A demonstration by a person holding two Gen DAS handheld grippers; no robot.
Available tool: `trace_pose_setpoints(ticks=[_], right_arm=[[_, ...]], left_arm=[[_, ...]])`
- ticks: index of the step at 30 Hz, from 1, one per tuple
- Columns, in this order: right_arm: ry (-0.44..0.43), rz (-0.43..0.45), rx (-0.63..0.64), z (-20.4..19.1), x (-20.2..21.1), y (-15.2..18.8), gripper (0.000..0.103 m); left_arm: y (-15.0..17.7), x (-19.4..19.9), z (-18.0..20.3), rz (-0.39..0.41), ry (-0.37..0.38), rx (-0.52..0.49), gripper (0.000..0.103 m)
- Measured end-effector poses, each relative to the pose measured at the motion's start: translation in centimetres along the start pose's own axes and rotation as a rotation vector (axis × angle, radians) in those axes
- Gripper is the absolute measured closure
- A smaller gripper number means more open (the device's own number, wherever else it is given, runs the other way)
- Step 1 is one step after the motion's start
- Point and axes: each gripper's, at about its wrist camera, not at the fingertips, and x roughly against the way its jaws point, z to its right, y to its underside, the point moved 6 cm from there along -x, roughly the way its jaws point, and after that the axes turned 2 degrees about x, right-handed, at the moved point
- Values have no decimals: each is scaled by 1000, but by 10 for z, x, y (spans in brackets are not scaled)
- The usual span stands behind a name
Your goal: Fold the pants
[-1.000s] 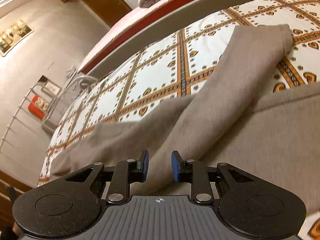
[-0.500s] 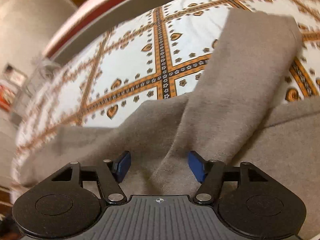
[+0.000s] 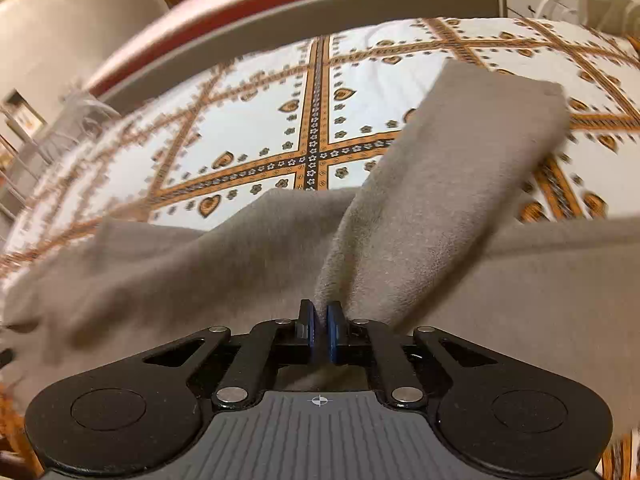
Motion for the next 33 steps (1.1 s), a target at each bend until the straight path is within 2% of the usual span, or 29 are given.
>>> trace_pose_setpoints(ticks=[2,4,6,8,10,11,12,13,14,17,20,21,22,23,24,29,31,33], right_arm=[[-21,0,-36,12,22,17,100],[-28,-50,-88,35,34,41,100],[42,-104,-83,53,36,58,102],[27,-25,-86,54,52,47,102],[75,90,-29,47,70,27,97],[84,121,-6,44,73,19,80],[91,136,9,41,73,11,50],[105,146,28,36,69,4,41],[119,158,50,33,65,-1,38],[154,140,103,25,42,-12,38],[243,95,193,30,11,-17,39],[276,79,226,30,3,-18,42],[299,68,250,36,-2,-16,53],[328,47,270,39,-6,-16,93],[331,41,257,48,-7,-15,98],[229,57,83,77,47,6,98],[171,26,-11,90,64,23,98],[135,-48,-98,113,63,46,95]], left_arm=[[0,1,-2,-1,8,8,13],[0,2,-3,-1,16,16,13],[0,2,-3,-2,16,13,13],[-1,2,-3,-2,15,24,13],[-2,1,-2,-1,9,35,13],[-3,1,-2,2,7,44,15],[-6,3,-3,13,0,59,18],[-9,6,-5,30,-10,75,20],[-11,8,-8,42,-19,90,21],[-8,6,-10,32,-39,77,21],[1,-2,2,1,-92,-67,20],[6,-5,8,-11,-122,-142,19],[10,-7,13,-17,-144,-199,16],[12,-9,17,-22,-158,-234,14],[13,-9,18,-24,-164,-244,13],[12,-8,14,-23,-143,-220,12],[11,-6,13,-22,-133,-217,12],[11,-5,11,-22,-121,-206,12]])
